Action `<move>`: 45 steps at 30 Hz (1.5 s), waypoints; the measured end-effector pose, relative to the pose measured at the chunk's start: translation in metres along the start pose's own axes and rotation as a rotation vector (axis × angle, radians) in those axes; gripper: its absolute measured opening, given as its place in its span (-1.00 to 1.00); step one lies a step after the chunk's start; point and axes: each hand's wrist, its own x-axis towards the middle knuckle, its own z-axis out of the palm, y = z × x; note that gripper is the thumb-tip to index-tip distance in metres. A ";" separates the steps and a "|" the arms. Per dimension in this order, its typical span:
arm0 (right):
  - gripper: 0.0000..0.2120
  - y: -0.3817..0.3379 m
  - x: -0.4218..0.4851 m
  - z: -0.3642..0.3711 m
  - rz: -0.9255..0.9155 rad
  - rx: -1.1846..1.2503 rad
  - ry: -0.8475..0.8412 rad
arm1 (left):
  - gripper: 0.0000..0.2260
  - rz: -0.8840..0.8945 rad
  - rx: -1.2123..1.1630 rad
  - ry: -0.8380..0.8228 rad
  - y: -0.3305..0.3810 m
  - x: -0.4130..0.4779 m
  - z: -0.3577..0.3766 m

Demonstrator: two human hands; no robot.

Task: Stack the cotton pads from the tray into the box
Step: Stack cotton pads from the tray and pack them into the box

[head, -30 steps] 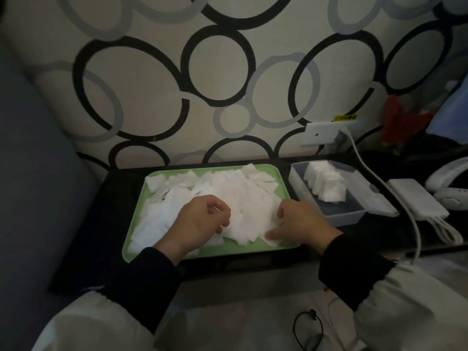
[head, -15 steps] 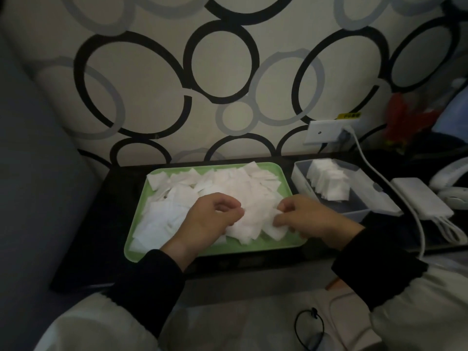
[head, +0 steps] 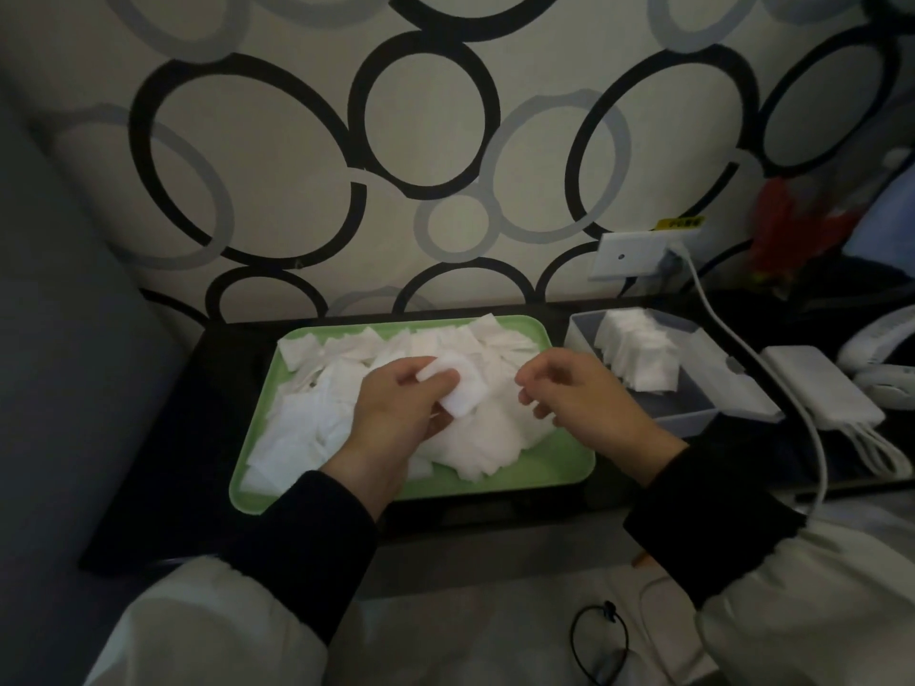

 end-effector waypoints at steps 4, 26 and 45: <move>-0.69 0.011 -0.002 -0.001 -0.138 -0.526 -0.312 | -0.91 0.007 -0.039 -0.015 0.002 0.003 -0.005; -0.49 0.028 0.008 0.013 -0.245 -0.694 -0.382 | -0.83 0.016 0.078 -0.018 0.002 0.008 -0.015; -0.98 0.031 0.020 0.005 -0.037 -0.304 -0.108 | -0.92 -0.031 0.062 -0.046 0.002 0.006 -0.016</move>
